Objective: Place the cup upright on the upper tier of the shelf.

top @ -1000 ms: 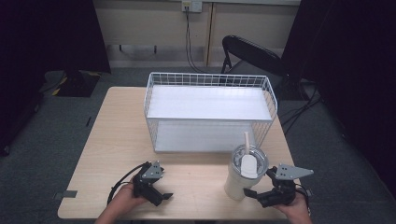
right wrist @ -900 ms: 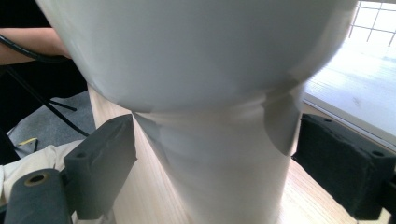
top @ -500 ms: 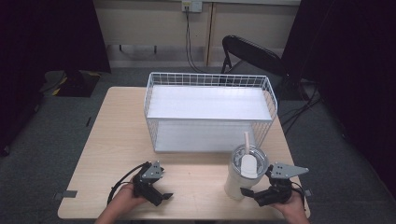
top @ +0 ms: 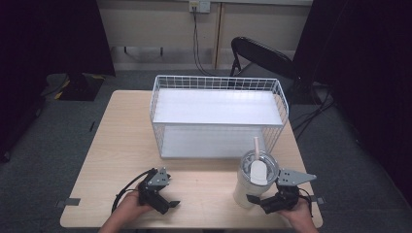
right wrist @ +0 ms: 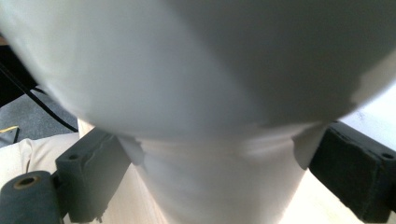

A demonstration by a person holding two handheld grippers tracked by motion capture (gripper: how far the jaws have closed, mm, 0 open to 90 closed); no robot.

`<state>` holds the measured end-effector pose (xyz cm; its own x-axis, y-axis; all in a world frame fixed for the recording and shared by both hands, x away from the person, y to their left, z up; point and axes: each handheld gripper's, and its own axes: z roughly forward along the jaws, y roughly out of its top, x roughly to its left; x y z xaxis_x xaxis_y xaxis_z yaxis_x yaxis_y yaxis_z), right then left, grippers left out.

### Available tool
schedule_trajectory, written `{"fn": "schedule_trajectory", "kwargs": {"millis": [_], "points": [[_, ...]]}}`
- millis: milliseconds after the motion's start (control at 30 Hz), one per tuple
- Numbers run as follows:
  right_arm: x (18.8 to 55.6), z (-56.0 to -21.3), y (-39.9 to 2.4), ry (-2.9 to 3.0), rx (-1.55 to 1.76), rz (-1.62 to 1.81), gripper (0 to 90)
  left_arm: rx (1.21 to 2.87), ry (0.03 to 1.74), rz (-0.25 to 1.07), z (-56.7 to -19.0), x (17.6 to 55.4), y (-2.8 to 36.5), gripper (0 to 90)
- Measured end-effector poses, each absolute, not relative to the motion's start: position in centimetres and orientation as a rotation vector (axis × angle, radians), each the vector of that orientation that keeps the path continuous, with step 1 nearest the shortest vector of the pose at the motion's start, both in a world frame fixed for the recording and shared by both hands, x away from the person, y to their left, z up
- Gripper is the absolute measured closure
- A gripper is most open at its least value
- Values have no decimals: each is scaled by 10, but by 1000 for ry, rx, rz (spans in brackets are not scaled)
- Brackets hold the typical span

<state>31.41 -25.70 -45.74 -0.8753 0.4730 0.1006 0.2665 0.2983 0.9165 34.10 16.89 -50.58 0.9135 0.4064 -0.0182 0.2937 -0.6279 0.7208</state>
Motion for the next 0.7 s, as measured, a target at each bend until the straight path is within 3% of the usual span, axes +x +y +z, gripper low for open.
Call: {"fn": "schedule_trajectory", "kwargs": {"millis": [700], "points": [[322,-461,-249,2389,657,1669,70,2290,496,186,-506,341,169,0]]}}
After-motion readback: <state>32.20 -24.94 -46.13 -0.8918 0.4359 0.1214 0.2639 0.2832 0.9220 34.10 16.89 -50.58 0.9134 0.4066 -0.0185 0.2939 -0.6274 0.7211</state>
